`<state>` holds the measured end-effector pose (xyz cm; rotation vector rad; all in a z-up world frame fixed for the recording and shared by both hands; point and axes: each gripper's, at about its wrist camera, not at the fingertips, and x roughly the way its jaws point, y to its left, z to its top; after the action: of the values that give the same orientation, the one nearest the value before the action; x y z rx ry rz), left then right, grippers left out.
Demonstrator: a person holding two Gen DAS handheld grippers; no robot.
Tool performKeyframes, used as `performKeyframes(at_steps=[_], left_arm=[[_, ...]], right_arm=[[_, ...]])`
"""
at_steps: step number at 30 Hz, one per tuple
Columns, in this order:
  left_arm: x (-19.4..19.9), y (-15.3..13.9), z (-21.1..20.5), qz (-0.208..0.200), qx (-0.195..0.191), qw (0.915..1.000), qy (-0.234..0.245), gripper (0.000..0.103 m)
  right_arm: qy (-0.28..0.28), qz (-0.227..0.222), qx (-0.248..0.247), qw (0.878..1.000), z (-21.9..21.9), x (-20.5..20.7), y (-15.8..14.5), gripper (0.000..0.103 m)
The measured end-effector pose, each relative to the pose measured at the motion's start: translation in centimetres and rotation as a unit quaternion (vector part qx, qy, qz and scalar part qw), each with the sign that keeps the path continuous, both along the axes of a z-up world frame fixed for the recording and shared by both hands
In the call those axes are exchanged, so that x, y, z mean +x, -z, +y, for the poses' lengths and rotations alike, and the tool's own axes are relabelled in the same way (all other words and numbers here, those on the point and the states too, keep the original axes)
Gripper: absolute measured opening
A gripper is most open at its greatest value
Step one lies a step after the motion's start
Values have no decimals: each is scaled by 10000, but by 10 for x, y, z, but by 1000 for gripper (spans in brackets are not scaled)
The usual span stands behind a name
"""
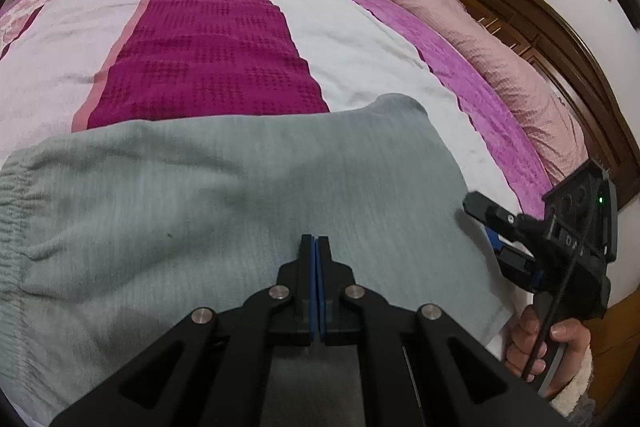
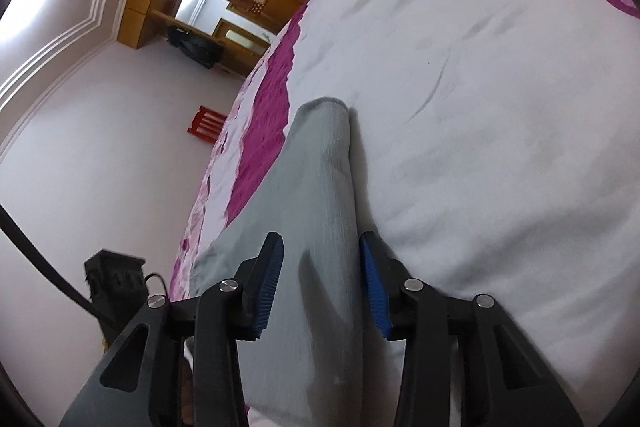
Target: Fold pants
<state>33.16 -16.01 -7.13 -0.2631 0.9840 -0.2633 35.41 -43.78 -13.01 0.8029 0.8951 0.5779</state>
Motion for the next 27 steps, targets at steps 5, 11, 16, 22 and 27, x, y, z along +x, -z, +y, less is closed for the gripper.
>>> performKeyframes(at_steps=[5, 11, 16, 22, 27], left_arm=[[-1, 1, -1, -102, 96, 9999, 80, 1], [0, 1, -1, -86, 78, 9999, 72, 1], [0, 0, -2, -95, 129, 9998, 118, 1], [0, 3, -1, -87, 77, 9999, 56, 1], [0, 4, 0, -72, 8, 10000, 47, 1]], right_arm=[[120, 6, -199, 9997, 9, 4, 1, 32], [261, -40, -184, 9995, 11, 3, 3, 32], [188, -21, -232, 9996, 11, 1, 1, 27], [190, -38, -521, 9985, 14, 0, -10, 15], [235, -199, -1081, 9937, 31, -3, -45, 15]])
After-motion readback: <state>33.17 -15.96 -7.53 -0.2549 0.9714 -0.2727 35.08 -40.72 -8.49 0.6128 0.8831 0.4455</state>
